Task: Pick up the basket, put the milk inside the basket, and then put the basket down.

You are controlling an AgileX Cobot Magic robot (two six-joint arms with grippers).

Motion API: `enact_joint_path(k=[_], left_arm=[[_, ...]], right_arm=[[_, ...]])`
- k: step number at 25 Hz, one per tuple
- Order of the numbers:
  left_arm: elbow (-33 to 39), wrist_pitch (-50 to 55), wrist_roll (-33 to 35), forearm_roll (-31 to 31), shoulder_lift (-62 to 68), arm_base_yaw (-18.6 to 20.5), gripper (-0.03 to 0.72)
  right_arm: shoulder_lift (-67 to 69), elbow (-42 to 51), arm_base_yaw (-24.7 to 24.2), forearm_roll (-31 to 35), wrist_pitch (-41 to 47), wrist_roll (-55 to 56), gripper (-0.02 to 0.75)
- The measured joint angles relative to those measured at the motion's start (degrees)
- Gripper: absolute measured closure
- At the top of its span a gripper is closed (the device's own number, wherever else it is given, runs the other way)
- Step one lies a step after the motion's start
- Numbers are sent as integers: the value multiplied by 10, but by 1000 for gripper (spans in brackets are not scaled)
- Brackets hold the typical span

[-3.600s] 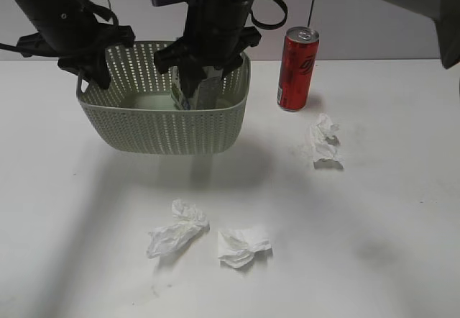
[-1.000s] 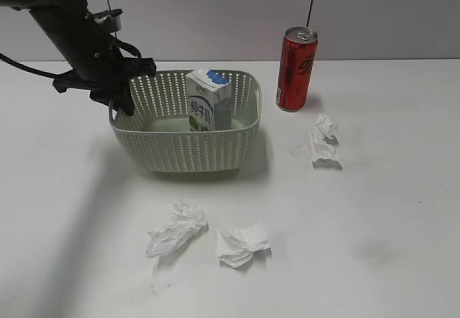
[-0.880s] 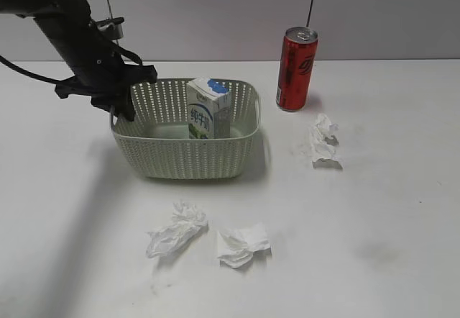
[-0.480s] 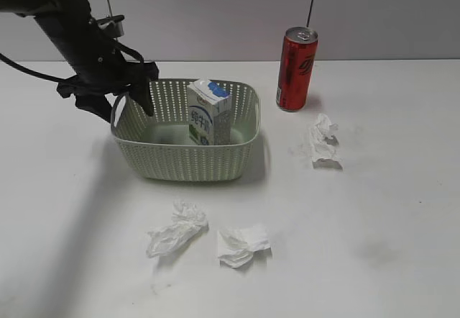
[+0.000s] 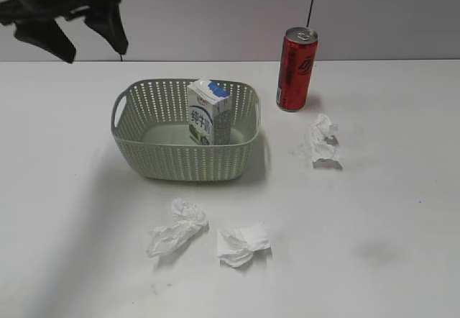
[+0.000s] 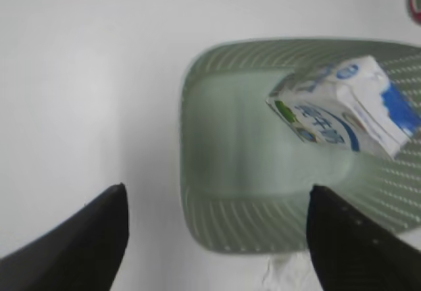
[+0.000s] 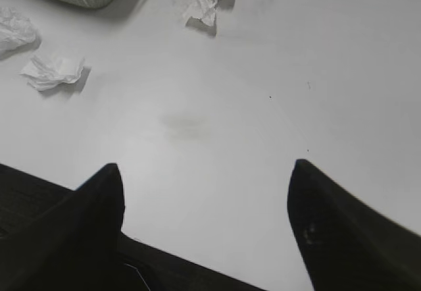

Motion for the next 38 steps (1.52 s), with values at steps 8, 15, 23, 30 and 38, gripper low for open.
enact_joint_path(k=[8, 15, 23, 30, 38], left_arm=[[40, 80, 37, 58, -223, -51, 91], [201, 89, 25, 68, -462, -82, 94], [418, 89, 26, 114, -716, -84, 95], [565, 78, 71, 117, -878, -84, 95], [625, 2, 110, 105, -932, -84, 95]], right_arm=[[0, 2, 0, -3, 23, -15, 149], [-36, 47, 0, -4, 23, -29, 149], [-117, 115, 0, -4, 12, -37, 149], [-141, 128, 0, 5, -40, -58, 149], [-141, 142, 0, 27, -69, -90, 149]])
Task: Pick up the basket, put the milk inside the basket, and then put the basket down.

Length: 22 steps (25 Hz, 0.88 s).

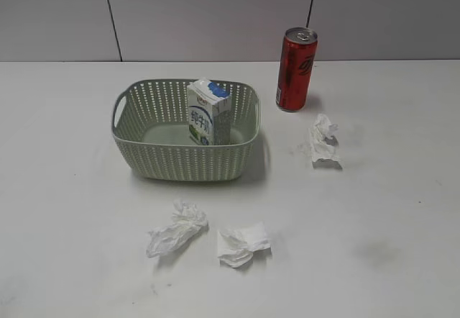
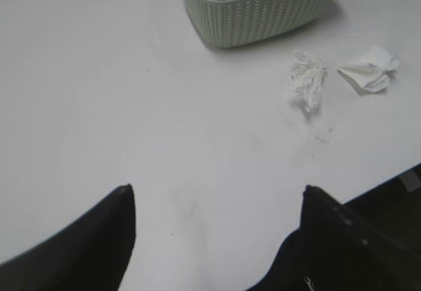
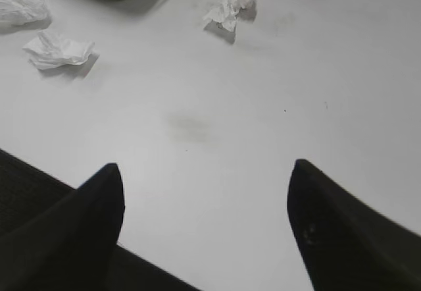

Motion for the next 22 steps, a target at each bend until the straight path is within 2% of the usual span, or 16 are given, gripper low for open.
enact_joint_path(k=[14, 17, 22], left_arm=[[2, -6, 3, -2, 0, 2, 138], [2, -6, 3, -3, -17, 32, 151], [2, -7, 3, -3, -62, 141, 167]], right_arm=[[-4, 0, -4, 1, -2, -2, 149], [-21, 0, -39, 2, -3, -2, 149], [-74, 0, -138, 2, -3, -2, 149]])
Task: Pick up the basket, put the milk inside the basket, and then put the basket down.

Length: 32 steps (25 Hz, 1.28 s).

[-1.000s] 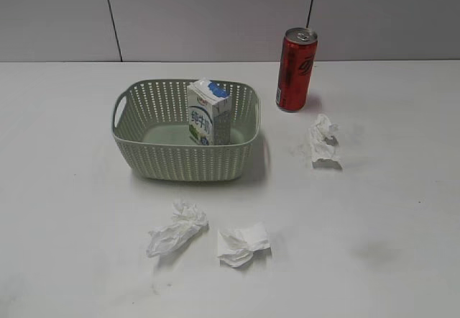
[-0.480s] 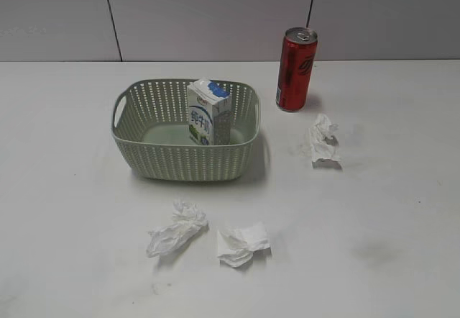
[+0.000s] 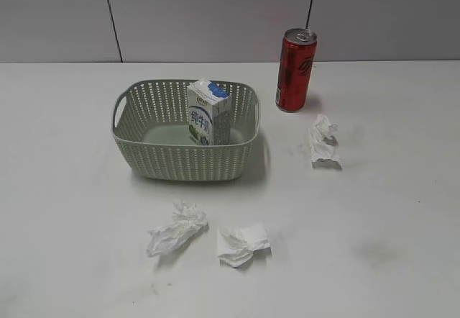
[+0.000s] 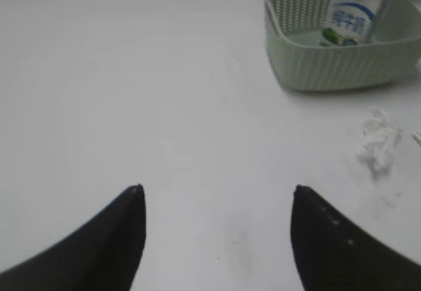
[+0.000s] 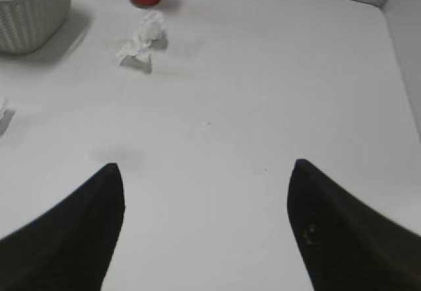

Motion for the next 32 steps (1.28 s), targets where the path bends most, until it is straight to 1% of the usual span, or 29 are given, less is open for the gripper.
enact_joint_path(k=[2, 3, 5, 15, 28, 32], left_arm=[[0, 0, 0, 0, -19, 37, 168], [0, 0, 0, 0, -27, 50, 168], [0, -1, 0, 0, -41, 64, 169], [1, -2, 0, -1, -71, 85, 232], [1, -2, 0, -1, -71, 85, 241], [1, -2, 0, -1, -71, 85, 261]], right_arm=[[-7, 0, -33, 0, 0, 0, 149], [-7, 0, -41, 1, 0, 0, 149], [-8, 0, -48, 3, 0, 0, 149], [-8, 0, -57, 11, 0, 0, 150], [-8, 0, -57, 14, 0, 0, 151], [-8, 0, -57, 14, 0, 0, 151]])
